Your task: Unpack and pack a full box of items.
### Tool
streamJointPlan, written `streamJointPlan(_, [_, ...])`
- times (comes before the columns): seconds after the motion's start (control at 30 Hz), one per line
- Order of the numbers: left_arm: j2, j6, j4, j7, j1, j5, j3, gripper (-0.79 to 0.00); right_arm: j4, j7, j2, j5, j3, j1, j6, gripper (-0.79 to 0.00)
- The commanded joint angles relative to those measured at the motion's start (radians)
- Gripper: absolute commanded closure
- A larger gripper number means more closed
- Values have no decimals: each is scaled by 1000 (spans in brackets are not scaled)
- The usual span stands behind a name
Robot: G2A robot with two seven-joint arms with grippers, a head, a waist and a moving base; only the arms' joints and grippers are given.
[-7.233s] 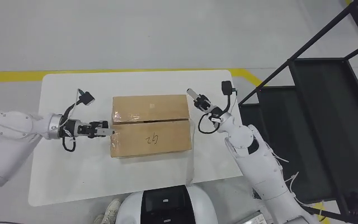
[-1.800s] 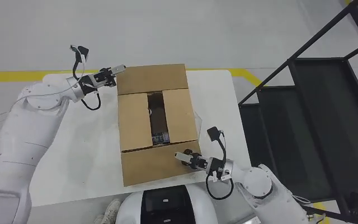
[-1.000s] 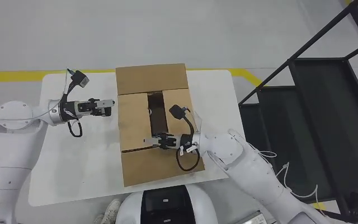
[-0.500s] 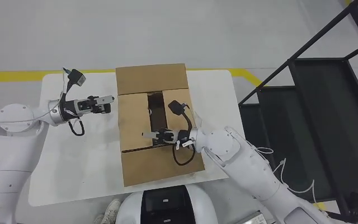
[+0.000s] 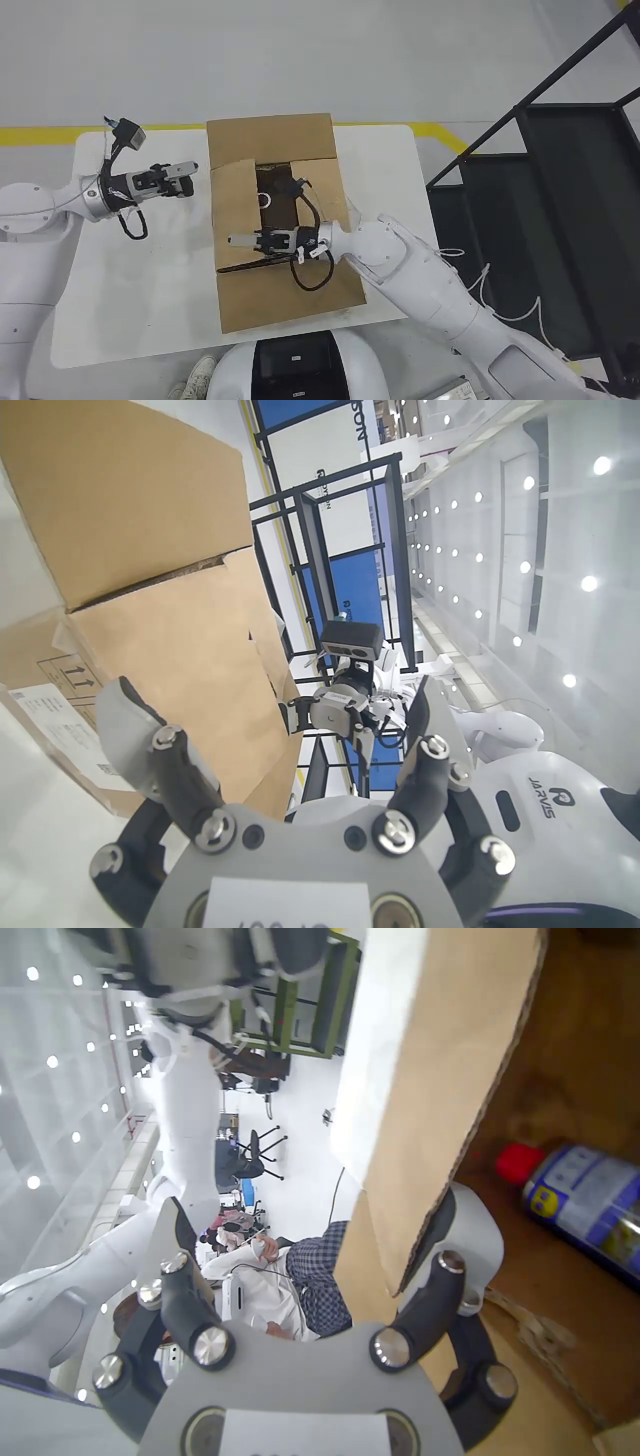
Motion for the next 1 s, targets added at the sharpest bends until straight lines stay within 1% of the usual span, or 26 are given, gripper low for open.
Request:
streamJointPlan(0.0, [-2, 6, 2, 3, -2, -37, -4, -785, -10, -5, -5, 18, -5, 9, -24, -785])
streamJointPlan(0.03, [-3, 4, -2, 3, -4, -52, -6, -785, -15, 6, -12, 32, -21, 24, -35, -785])
streamJointPlan(0.13, [-6, -12, -16, 7, -5, -82, -13, -785, 30, 13, -41, 69, -89, 88, -50, -785])
streamJointPlan(0.27, [-6, -35, -37, 8, 11, -155, -44, -785, 138, -16, -101, 128, -204, 177, -69, -785])
streamJointPlan(0.37, [-2, -65, -62, -1, 35, -201, -81, -785, 228, -29, -148, 138, -284, 240, -58, -785])
streamJointPlan(0.47, [3, -80, -90, -10, 65, -207, -112, -785, 297, -47, -190, 139, -339, 283, -57, -785])
streamJointPlan(0.53, [8, -63, -100, -14, 81, -172, -122, -785, 334, -53, -210, 145, -356, 298, -69, -785])
streamJointPlan(0.6, [11, -24, -97, 1, 91, -124, -122, -785, 363, -54, -222, 152, -359, 305, -79, -785])
streamJointPlan(0.7, [13, 64, -62, 20, 92, -36, -99, -785, 374, -57, -222, 147, -340, 297, -93, -785])
streamJointPlan(0.8, [13, 136, -25, 49, 82, 46, -73, -785, 344, -57, -202, 115, -297, 265, -93, -785])
streamJointPlan(0.9, [12, 160, -11, 111, 85, 117, -56, -785, 277, -61, -165, 56, -227, 206, -81, -785])
streamJointPlan(0.97, [12, 184, -13, 148, 91, 164, -45, -785, 218, -72, -127, 19, -144, 132, -88, -785])
